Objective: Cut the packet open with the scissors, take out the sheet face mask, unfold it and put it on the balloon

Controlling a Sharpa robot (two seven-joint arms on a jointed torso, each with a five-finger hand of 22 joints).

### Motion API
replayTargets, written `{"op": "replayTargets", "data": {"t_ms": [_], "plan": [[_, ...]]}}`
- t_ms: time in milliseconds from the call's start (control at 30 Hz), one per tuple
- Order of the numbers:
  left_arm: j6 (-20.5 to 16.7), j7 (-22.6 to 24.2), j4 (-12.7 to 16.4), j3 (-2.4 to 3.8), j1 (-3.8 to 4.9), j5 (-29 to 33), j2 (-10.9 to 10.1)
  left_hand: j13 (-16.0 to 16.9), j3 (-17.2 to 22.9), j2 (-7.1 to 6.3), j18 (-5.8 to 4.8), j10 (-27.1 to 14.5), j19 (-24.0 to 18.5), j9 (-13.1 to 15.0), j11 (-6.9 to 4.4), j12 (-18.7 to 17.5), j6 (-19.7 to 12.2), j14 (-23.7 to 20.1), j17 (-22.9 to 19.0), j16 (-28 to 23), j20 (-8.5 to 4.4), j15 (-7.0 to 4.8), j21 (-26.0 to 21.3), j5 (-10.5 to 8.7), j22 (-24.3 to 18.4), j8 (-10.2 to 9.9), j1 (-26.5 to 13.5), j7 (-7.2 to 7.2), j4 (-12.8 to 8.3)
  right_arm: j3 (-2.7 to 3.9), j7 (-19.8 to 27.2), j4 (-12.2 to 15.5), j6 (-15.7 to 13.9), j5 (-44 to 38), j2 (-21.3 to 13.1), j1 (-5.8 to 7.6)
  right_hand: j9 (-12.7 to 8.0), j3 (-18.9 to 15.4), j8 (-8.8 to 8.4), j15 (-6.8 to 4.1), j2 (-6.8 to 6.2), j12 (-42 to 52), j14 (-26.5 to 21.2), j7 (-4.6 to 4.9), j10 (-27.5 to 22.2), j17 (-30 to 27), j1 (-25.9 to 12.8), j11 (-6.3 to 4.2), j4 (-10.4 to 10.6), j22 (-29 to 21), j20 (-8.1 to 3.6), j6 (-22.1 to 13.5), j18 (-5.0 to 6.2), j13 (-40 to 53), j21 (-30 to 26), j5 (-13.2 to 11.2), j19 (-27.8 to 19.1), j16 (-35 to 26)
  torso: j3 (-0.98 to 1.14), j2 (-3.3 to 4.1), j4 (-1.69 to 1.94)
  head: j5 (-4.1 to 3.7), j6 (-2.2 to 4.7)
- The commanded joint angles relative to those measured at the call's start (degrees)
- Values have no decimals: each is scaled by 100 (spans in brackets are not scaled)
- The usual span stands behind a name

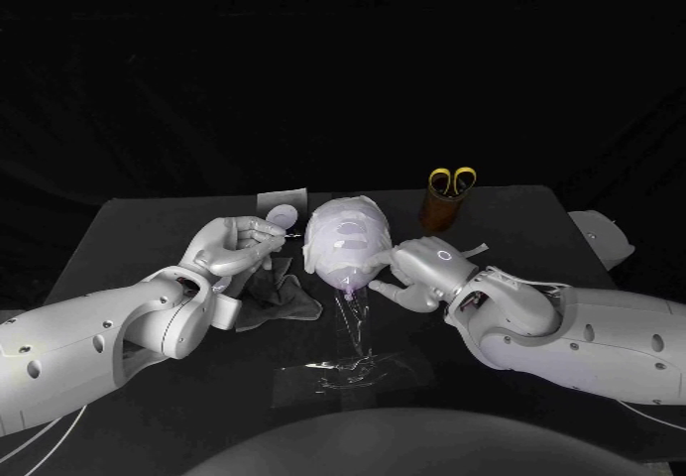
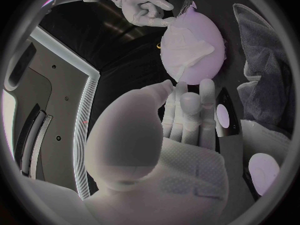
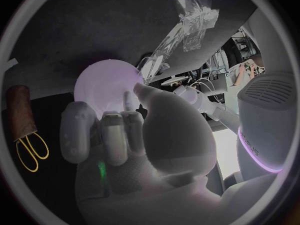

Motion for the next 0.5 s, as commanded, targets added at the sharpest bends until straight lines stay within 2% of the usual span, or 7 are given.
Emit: {"op": "replayTargets", "data": {"t_ms": [33,333,400,500], "plan": [[98,55,14,6,8,16,11,-14,9,39,78,-21,-34,-6,17,-23,-15,-43,14,-16,25,-12,-24,-9,-8,-34,16,18,-5,-2,-168,-17,575,-243,14,-21,-12,-6,2,-38,-7,32,587,4,597,1509,14,-41,27,969,-43,62,50,1506,-4,-21,3,20,0,-3,-2,-3,0],[98,50,12,6,8,16,8,-14,9,39,78,-21,-35,-6,17,-23,-15,-43,15,-16,25,-12,-25,-9,-8,-34,16,18,-5,-3,-135,49,844,-318,-25,-58,-48,-38,71,-11,27,32,587,-8,597,1509,39,0,41,980,-41,316,44,1506,4,-21,11,20,3,0,-6,1,0],[95,48,13,6,8,16,5,-14,9,39,78,-21,-35,-6,17,-23,-15,-43,15,-16,25,-12,-25,-9,-8,-34,16,18,-5,-3,-116,80,801,-330,-57,-63,-59,-54,98,2,31,32,587,6,597,1509,46,16,44,984,-34,410,41,1506,10,-21,16,20,2,1,-6,4,0],[93,47,13,6,8,16,1,-14,9,39,78,-21,-35,-6,17,-23,-15,-43,15,-16,25,-12,-25,-9,-8,-34,16,18,-5,-3,-63,139,534,-338,-133,-67,-61,-44,189,15,64,32,587,13,597,1509,127,25,0,1011,-23,651,28,1506,64,-20,50,20,1,-1,-6,-4,0]]}}
